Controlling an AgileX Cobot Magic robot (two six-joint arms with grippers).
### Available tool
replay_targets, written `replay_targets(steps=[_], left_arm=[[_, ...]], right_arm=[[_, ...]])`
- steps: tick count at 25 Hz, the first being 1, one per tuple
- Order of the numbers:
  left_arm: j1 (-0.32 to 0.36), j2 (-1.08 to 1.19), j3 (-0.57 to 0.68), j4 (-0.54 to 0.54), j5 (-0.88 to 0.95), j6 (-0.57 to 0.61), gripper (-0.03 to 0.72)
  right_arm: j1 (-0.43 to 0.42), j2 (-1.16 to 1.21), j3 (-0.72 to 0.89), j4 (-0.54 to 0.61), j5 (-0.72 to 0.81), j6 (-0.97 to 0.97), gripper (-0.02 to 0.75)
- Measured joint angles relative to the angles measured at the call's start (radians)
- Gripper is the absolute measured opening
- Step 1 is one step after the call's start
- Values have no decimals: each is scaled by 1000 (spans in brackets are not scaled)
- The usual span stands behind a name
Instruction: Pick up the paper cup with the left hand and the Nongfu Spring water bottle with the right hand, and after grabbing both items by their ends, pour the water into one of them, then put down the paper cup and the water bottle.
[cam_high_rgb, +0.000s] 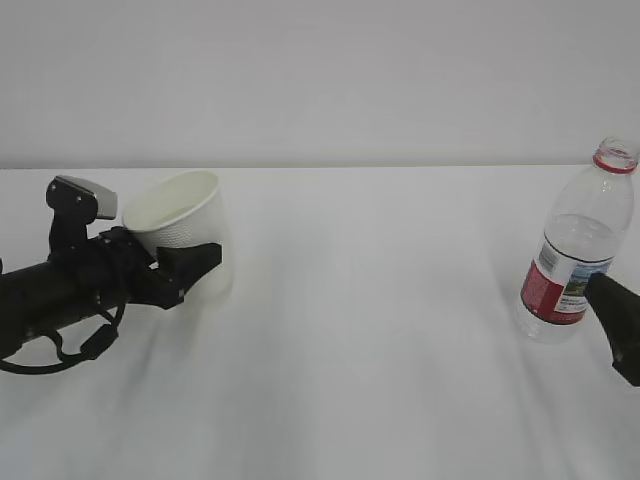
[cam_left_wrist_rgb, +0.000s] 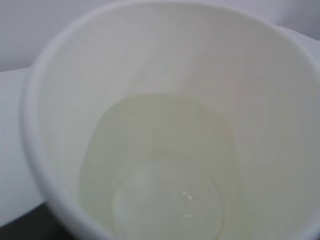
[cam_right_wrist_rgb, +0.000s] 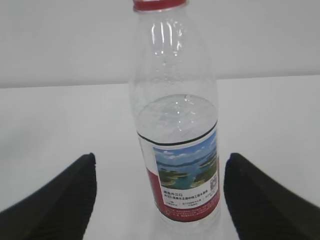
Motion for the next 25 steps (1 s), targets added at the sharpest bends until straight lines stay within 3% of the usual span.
replay_targets(steps=[13,25], left_arm=[[19,0,18,-61,-2,59,489],[23,0,57,-288,-5,119,489]], right_arm=[[0,0,0,20,8,0,594],[0,0,0,47,8,0,594]])
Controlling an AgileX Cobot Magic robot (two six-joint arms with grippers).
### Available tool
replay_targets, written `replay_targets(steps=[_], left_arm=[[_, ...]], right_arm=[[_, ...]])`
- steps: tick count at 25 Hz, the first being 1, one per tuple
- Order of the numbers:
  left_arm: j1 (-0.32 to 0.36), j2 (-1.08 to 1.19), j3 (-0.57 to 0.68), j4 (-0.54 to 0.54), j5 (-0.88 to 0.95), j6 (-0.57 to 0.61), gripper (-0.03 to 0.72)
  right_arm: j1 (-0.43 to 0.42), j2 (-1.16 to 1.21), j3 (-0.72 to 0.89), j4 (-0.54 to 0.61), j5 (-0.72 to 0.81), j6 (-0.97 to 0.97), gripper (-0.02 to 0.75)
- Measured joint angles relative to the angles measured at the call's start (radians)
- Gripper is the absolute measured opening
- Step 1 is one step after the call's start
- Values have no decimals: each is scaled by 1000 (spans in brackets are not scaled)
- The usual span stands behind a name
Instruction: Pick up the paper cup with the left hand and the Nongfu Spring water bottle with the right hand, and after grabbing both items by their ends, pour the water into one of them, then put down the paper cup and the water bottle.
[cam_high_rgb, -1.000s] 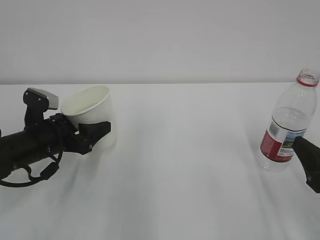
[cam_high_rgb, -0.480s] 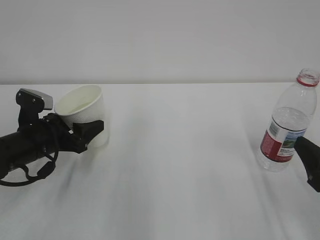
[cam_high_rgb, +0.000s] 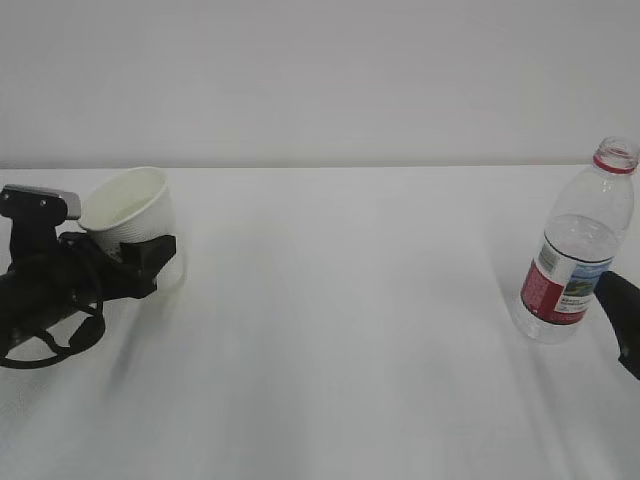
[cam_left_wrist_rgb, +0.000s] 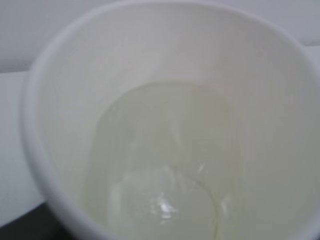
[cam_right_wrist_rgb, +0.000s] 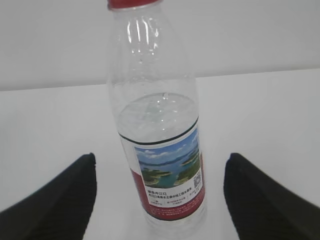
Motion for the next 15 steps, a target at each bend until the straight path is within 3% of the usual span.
replay_targets(steps=[3,15], left_arm=[[0,-4,38,-67,0,12,489],[1,-51,84,-160,-1,83,489]], right_arm=[[0,0,0,4,2,-15,594],[0,119,0,6,-4,-23,594]])
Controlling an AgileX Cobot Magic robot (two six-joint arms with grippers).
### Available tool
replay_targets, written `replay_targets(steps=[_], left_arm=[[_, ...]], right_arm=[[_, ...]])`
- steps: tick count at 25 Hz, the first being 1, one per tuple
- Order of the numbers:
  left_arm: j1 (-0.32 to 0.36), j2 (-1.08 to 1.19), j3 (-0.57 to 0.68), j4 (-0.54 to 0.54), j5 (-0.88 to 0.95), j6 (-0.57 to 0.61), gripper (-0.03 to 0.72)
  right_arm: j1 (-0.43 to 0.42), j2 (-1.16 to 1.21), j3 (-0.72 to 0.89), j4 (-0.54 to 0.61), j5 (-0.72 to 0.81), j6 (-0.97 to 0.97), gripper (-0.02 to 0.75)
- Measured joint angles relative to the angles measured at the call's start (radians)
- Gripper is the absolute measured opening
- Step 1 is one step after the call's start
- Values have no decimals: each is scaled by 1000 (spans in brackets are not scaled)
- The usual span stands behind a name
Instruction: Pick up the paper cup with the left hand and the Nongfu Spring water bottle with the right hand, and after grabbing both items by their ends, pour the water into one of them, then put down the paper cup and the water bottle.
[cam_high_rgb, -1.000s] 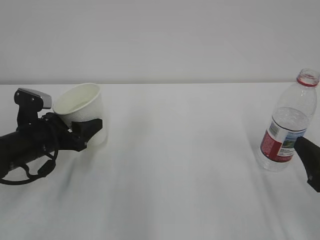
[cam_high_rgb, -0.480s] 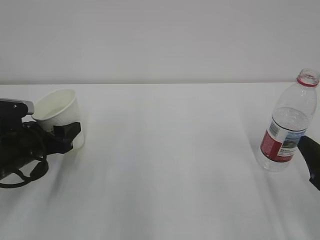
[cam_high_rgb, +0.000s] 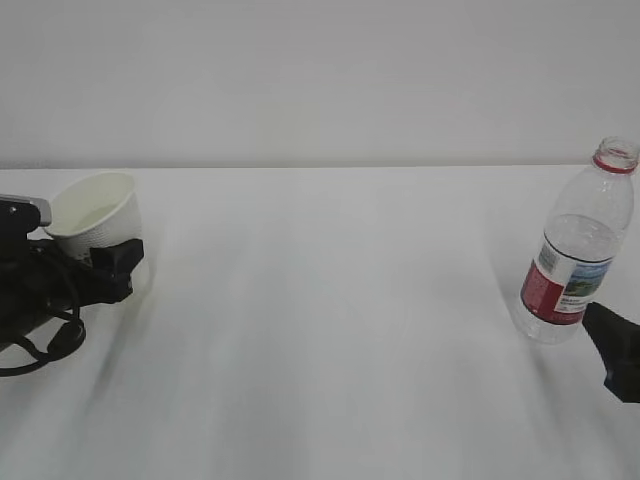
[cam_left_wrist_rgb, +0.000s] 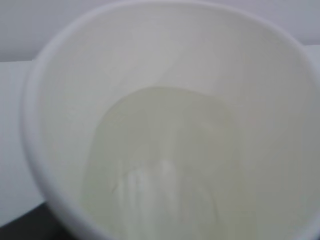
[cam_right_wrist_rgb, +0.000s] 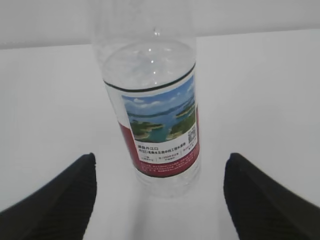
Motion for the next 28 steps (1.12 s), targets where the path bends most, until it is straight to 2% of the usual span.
replay_targets(steps=[5,9,28], left_arm=[[0,-11,13,-80,0,26,489],[0,-11,13,-103,0,29,489],[0,-7,13,-105,0,32,489]], right_arm=[[0,14,0,0,-2,-2,594],[0,16,0,0,-4,-2,594],[0,16,0,0,-8,-2,593]])
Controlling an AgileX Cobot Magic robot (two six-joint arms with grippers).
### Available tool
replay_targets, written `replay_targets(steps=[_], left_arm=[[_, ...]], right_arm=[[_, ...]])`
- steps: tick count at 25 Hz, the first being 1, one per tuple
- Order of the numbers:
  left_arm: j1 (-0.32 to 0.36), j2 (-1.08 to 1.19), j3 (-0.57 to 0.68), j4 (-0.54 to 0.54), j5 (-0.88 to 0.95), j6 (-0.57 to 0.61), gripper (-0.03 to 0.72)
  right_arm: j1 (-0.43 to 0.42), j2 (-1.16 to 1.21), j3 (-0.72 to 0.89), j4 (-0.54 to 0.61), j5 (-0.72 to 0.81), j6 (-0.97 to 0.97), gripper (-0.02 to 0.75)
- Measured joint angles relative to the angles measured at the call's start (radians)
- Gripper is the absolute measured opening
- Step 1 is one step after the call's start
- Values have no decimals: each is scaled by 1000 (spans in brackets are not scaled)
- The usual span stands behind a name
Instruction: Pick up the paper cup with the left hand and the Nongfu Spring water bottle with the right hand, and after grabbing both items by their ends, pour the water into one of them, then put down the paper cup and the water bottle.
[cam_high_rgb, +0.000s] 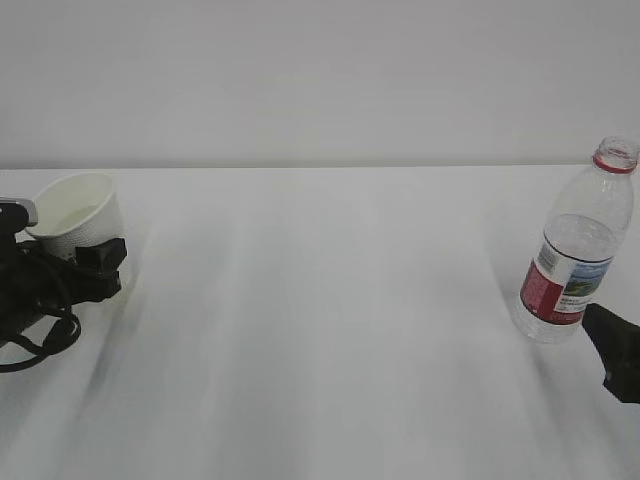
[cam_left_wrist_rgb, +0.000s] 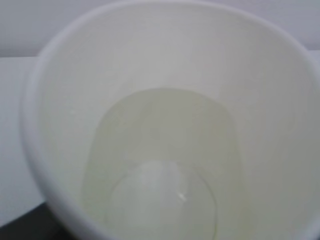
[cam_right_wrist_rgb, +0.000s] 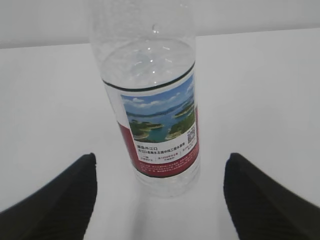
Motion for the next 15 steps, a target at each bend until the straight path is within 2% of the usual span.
replay_targets(steps=[15], left_arm=[[0,0,36,15,0,0,489]], right_arm=[[0,0,0,0,0,0,593]])
